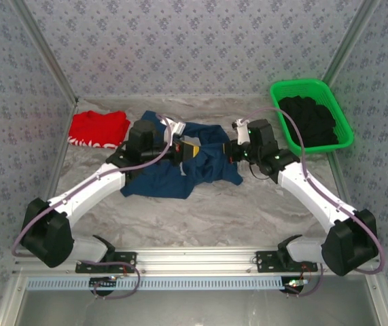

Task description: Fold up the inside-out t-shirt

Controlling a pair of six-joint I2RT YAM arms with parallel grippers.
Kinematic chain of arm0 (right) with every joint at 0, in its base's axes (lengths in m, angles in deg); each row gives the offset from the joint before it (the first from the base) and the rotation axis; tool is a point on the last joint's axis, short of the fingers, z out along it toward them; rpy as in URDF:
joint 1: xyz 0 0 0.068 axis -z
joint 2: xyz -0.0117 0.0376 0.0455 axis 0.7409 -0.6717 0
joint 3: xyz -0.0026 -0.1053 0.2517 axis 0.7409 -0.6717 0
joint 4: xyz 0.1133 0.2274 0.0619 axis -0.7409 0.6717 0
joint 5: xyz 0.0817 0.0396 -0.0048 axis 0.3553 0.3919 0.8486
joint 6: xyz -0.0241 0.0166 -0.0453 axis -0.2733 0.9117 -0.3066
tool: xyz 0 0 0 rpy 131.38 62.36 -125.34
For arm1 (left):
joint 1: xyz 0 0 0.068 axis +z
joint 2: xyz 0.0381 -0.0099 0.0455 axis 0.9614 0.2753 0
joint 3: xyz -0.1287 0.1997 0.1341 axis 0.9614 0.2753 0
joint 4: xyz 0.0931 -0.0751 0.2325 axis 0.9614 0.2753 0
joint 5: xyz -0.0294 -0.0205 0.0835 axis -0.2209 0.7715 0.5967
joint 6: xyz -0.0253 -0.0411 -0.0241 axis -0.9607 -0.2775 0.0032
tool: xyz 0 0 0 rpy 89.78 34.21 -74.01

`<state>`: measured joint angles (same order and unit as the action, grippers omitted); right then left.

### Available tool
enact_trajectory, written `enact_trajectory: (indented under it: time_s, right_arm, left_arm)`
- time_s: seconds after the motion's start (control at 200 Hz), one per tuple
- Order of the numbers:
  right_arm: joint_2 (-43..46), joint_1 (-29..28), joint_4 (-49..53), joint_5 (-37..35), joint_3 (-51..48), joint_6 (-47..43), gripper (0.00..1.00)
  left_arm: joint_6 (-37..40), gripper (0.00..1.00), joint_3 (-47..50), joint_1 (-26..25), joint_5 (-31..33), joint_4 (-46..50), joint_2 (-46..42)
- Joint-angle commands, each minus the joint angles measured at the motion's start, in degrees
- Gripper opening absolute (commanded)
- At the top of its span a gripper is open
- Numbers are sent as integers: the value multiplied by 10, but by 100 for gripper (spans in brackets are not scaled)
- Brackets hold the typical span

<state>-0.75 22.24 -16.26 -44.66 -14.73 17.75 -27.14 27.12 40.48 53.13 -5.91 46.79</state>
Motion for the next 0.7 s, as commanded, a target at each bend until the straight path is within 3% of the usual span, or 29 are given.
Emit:
enact_trajectory:
  time_s: [0.0,0.175,0.385,0.695]
  right_arm:
    - [8,-3,87,-104,19,-47,15]
    - [89,-38,50,-22,-30,-117,33]
    - [100,-97,-74,154,-70,-98,36]
    - [27,-146,-169,151,-58,-53,36]
  left_arm:
    - [-82,0,-6,18,-13,-24,-11]
    - [-124,0,-22,25,1,6,-8]
    - [-136,0,-43,18,-11,23,4]
    - [-129,0,-47,4,3,37,7]
